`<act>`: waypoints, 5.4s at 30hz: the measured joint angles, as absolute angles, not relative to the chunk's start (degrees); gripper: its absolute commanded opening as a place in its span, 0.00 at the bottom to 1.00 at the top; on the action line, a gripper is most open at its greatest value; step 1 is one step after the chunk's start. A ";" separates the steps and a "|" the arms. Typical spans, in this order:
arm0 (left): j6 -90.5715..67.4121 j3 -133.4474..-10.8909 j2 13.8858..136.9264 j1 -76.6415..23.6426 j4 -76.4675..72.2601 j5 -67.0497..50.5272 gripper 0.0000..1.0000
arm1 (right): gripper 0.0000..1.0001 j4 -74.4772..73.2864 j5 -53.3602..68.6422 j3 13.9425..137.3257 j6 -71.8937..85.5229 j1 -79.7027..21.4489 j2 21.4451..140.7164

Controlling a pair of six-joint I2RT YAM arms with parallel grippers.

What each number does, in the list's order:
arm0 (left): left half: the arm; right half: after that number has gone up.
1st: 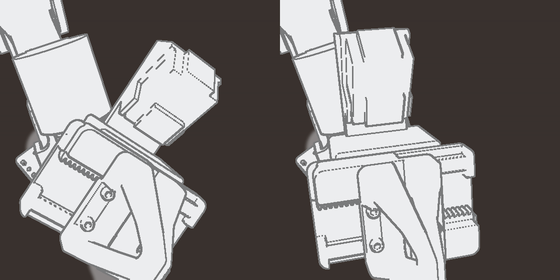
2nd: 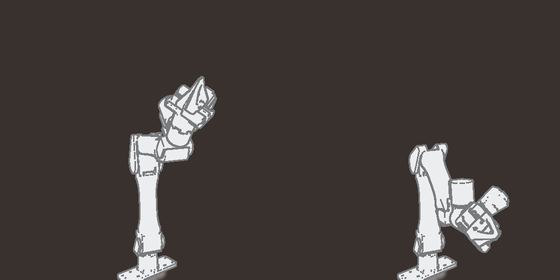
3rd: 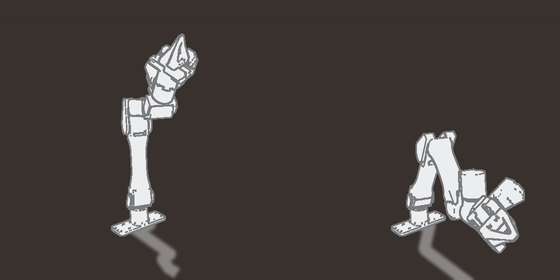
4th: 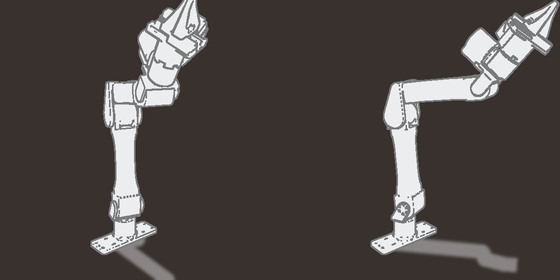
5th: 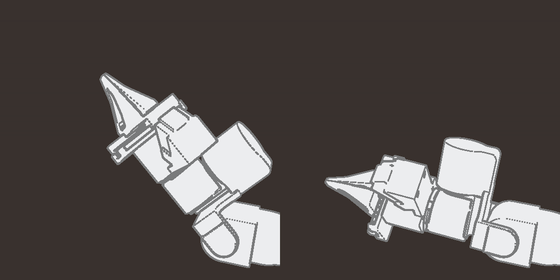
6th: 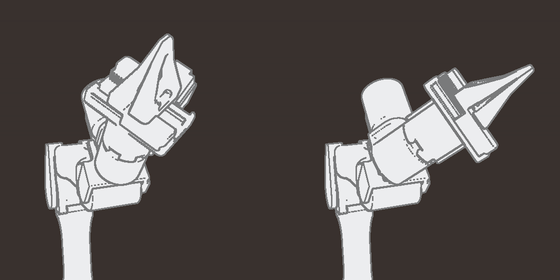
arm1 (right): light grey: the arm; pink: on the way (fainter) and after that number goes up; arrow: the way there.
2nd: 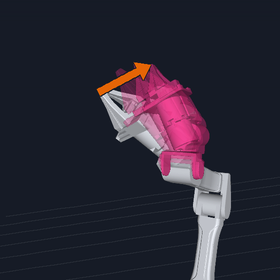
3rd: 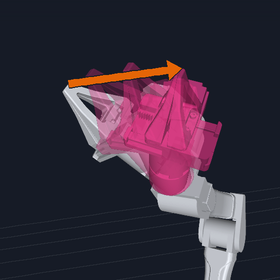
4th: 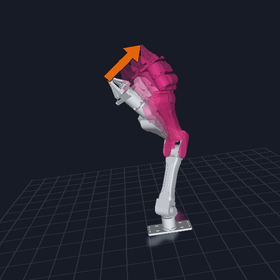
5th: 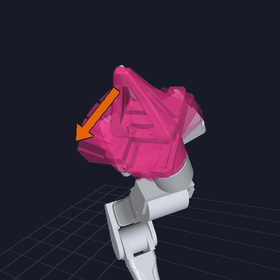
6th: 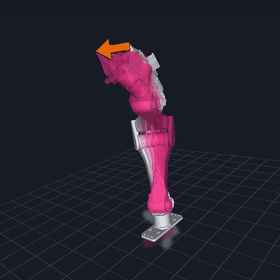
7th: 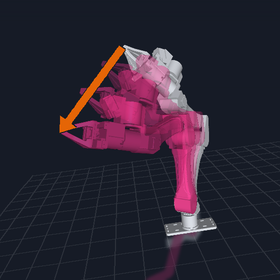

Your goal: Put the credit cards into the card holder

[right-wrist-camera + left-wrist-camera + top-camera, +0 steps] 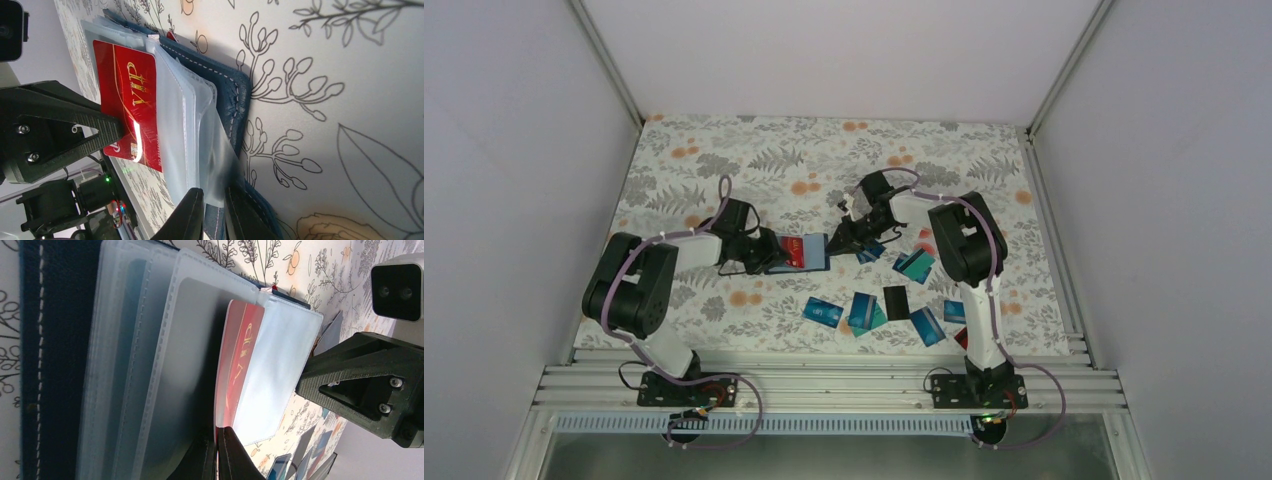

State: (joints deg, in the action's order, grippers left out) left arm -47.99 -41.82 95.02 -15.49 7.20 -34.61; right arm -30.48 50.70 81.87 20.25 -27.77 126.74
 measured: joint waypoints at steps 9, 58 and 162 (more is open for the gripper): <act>-48.69 -41.71 96.57 -15.11 5.15 -37.43 0.02 | 0.11 -31.38 51.75 82.74 20.25 -27.55 127.55; -28.62 -68.31 108.60 -21.74 33.04 -27.05 0.64 | 0.10 -34.61 56.25 88.66 20.05 -27.88 132.29; -19.09 -71.29 102.83 -18.44 35.59 -42.89 0.81 | 0.08 -40.62 54.48 94.11 20.34 -28.10 134.52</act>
State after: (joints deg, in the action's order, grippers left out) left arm -19.09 -71.29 102.83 -18.44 35.59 -42.89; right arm -40.62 54.48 94.11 20.34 -28.10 134.52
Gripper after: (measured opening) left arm 0.817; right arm 0.078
